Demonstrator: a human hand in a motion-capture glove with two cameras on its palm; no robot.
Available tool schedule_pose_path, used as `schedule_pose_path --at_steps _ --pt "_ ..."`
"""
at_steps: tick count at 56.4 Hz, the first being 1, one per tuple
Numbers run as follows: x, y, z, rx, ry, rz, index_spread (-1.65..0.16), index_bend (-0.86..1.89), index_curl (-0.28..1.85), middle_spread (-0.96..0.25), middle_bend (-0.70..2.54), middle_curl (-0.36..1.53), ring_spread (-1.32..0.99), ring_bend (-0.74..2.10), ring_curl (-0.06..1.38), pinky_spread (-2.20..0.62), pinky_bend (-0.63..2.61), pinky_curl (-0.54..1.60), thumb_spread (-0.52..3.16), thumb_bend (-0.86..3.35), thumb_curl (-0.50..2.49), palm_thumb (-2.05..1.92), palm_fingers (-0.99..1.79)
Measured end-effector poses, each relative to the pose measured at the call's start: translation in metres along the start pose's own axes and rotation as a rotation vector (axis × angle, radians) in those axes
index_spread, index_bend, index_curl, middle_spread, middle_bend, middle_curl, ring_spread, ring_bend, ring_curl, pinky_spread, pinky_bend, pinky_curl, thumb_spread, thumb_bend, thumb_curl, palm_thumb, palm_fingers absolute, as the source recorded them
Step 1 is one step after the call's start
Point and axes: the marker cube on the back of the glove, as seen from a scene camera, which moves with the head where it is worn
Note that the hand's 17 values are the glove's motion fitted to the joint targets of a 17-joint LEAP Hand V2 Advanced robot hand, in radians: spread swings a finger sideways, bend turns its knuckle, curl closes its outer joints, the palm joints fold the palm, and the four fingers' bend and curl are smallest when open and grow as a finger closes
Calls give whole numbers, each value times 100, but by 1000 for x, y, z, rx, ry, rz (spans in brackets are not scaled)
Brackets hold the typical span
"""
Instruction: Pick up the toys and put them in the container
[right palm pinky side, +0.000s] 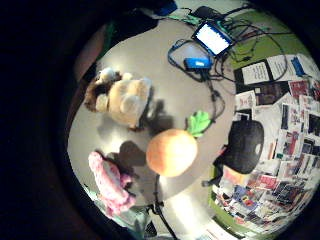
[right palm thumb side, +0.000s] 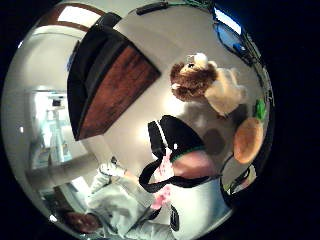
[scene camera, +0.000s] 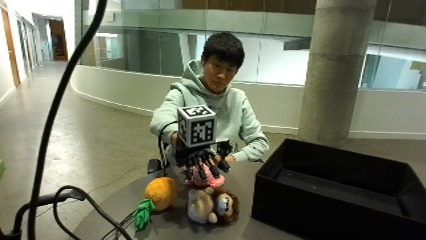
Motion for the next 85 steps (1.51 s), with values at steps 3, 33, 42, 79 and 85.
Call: schedule_pose_path --at_steps 3,33,42,79,85 --pt "-2 -5 17 -34 -20 12 -22 9 15 1 14 19 -4 16 13 1 77 31 135 12 20 6 -26" --pt "11 -38 81 -34 -9 8 -26 0 -1 -18 85 45 -30 118 42 -24 70 29 133 29 41 58 95" --pt "6 -31 75 -117 -110 -11 -26 20 1 -22 95 53 -31 127 51 -36 91 44 101 32 56 76 113" --pt "-130 44 -140 113 -90 -222 -24 63 11 -25 121 80 -28 149 60 -44 99 60 29 30 92 69 107" --pt "-167 34 -161 189 -62 -268 -24 65 12 -25 121 82 -27 150 60 -44 98 62 22 31 96 68 106"
